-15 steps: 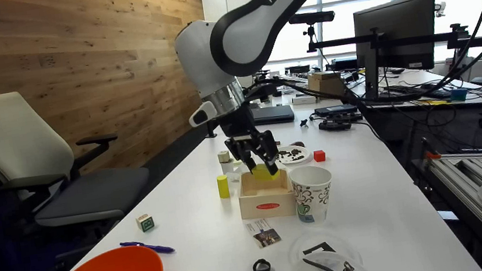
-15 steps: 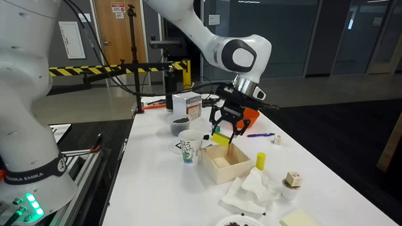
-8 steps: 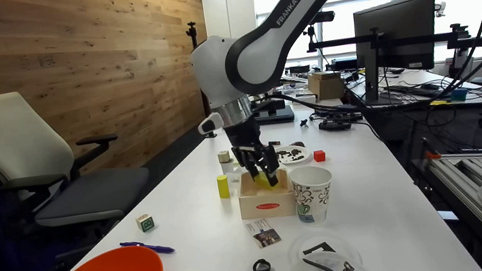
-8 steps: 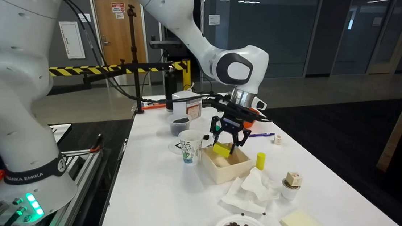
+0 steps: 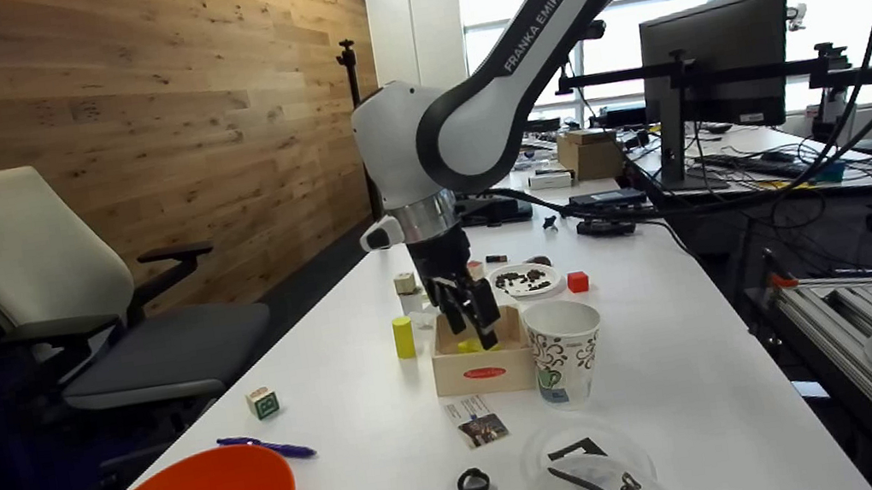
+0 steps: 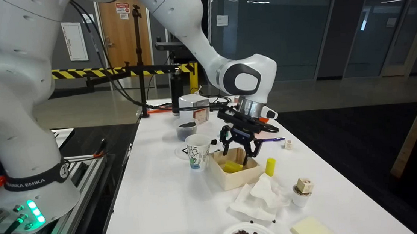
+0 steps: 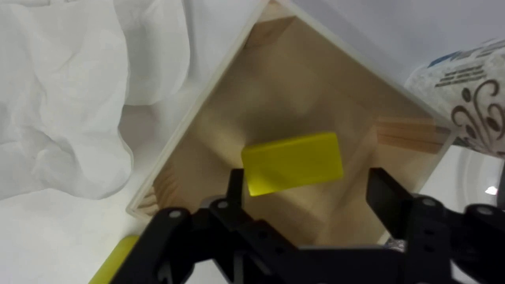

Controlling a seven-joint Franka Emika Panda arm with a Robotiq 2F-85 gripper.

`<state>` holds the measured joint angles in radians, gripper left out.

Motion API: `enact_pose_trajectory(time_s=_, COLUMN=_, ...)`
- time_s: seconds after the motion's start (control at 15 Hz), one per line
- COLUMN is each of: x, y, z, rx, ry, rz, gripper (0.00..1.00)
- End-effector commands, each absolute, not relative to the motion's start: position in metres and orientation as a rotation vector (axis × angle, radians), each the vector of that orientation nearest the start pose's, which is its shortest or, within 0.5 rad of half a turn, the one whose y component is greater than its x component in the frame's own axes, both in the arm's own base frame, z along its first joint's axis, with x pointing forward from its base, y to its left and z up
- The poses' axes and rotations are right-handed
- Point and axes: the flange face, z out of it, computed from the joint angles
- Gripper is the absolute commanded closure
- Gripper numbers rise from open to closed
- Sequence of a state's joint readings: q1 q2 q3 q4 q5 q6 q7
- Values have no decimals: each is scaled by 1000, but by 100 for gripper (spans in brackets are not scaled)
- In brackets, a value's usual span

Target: Place the yellow rectangular block inside the wooden object

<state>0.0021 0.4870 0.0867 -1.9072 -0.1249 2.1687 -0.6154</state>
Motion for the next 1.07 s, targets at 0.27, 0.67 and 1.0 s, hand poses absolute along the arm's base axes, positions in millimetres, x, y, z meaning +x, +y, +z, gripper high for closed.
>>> enact_pose_trajectory(time_s=0.27, x=589, y=56, z=260, rx=-2951, ry=-1289, rz=327, gripper=0)
enact_pose_trajectory(time_s=0.67, x=563, y=71, z=309, rx=-2952, ry=-1167, rz=286, gripper=0)
enact_pose_trajectory(time_s=1.0, x=535, y=62, z=321, rx=-2926, ry=-775, rz=184, gripper=0)
